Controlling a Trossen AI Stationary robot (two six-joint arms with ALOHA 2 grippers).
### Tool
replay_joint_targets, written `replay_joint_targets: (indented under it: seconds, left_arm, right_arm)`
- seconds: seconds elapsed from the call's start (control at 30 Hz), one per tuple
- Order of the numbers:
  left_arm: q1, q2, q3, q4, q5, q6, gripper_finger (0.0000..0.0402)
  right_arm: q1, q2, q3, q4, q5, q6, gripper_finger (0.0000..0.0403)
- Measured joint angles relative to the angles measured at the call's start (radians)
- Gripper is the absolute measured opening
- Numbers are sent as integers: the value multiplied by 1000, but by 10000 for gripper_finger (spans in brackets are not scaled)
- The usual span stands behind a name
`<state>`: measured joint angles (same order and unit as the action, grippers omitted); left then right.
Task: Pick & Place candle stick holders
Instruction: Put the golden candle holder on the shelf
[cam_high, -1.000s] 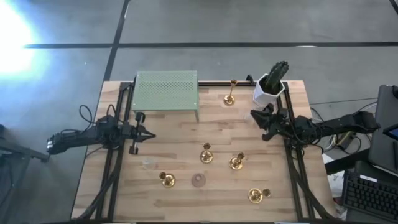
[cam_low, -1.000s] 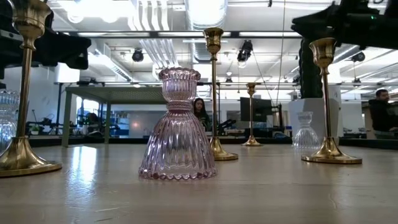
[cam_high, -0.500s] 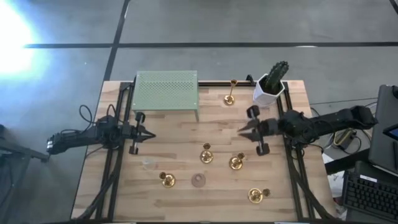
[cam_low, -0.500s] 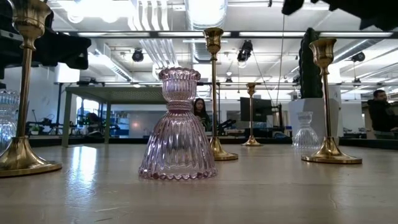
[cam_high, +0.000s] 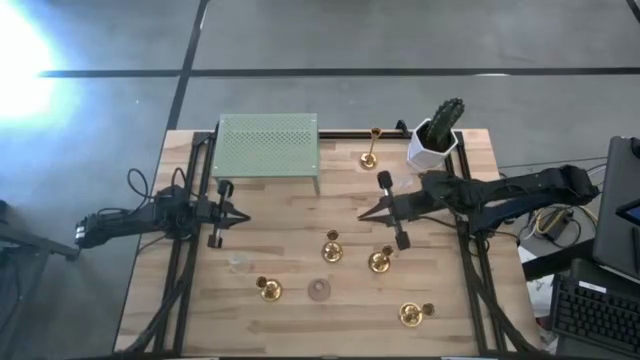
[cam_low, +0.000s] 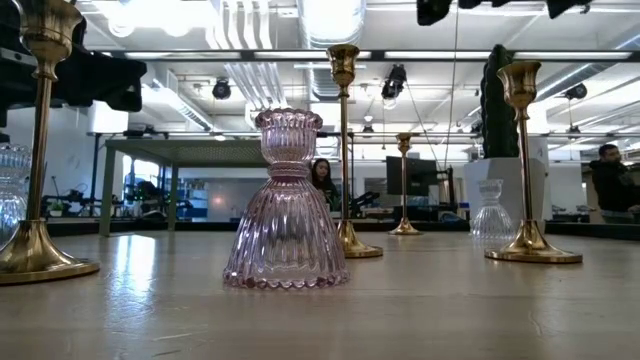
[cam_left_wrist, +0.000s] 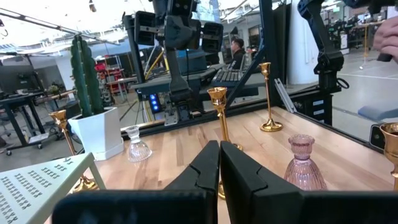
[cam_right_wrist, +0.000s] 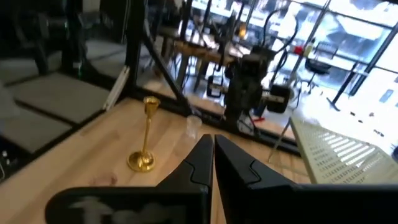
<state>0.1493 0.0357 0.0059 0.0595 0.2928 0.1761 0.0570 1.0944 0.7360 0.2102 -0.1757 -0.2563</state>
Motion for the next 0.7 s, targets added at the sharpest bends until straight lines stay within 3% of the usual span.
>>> replay_joint_targets:
  seconds: [0.23, 0.43, 0.57, 0.7]
  left_arm:
    - [0, 0, 0, 0, 0, 0, 19]
    - [0, 0, 0, 0, 0, 0, 19]
    - [0, 0, 0, 0, 0, 0, 19]
    - [0, 0, 0, 0, 0, 0, 19]
  right_arm:
    - [0, 117, 126, -231, 54, -110, 8]
    - [-44, 196, 206, -271, 72, -146, 8]
    - [-129, 223, 258, -262, 157, -130, 8]
    - [-269, 233, 318, -262, 280, -8, 8]
